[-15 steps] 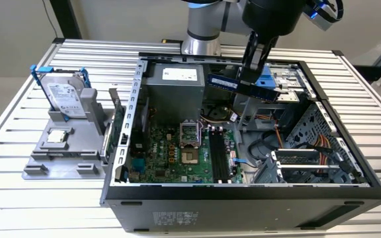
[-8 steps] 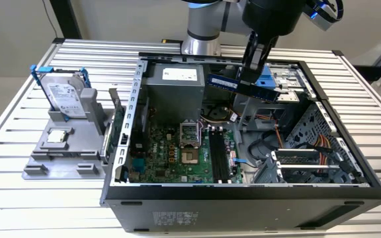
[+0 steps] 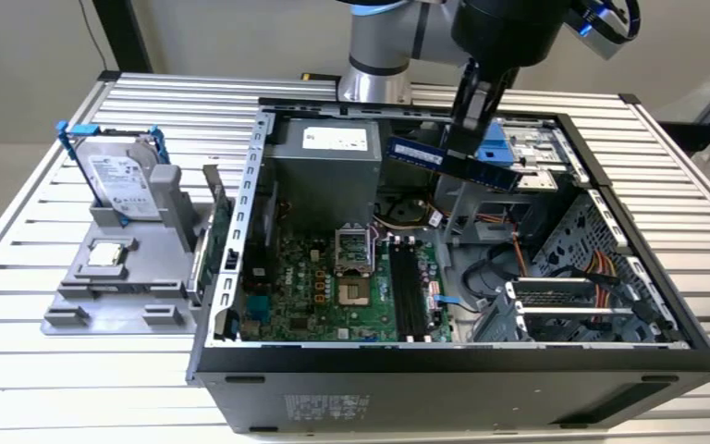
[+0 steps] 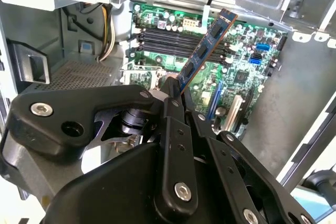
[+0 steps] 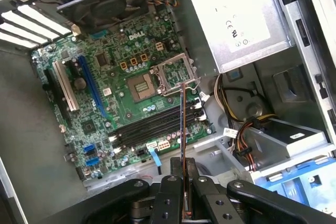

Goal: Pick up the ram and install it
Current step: 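Insert the ram into the slot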

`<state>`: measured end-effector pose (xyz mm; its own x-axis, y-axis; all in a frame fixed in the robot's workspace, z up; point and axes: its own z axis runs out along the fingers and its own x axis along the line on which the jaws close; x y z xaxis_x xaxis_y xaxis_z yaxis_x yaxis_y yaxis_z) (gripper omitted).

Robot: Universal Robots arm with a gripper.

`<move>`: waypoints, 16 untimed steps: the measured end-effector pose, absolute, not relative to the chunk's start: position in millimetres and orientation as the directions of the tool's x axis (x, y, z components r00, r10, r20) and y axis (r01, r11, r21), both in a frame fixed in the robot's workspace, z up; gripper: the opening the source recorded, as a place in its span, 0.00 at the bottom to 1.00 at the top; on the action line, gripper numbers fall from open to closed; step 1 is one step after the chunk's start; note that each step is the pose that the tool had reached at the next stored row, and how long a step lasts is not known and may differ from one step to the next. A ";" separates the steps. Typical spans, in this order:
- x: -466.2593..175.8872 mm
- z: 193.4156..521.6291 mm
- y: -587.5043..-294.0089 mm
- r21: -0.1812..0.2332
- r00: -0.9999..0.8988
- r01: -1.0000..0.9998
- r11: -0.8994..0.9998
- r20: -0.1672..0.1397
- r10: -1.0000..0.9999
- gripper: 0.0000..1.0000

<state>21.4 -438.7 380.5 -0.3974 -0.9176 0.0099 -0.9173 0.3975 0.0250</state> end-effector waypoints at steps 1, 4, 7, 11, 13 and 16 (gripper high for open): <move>21.4 380.5 -438.7 0.025 -0.404 -0.914 0.404 0.010 -0.915 0.00; 21.4 380.5 -438.7 0.025 -0.418 -0.908 0.418 0.010 -0.908 0.00; 21.4 380.5 -438.7 0.025 -0.423 -0.906 0.424 0.010 -0.906 0.00; 21.4 380.5 -438.7 0.025 -0.431 -0.902 0.431 0.010 -0.902 0.00; 21.4 380.5 -438.7 0.025 -0.444 -0.896 0.444 0.010 -0.896 0.00; 21.4 380.4 -438.7 0.025 -0.468 -0.883 0.468 0.010 -0.884 0.00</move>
<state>21.4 -438.7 380.4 -0.4682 -0.8836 0.0099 -0.8832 0.4683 0.0249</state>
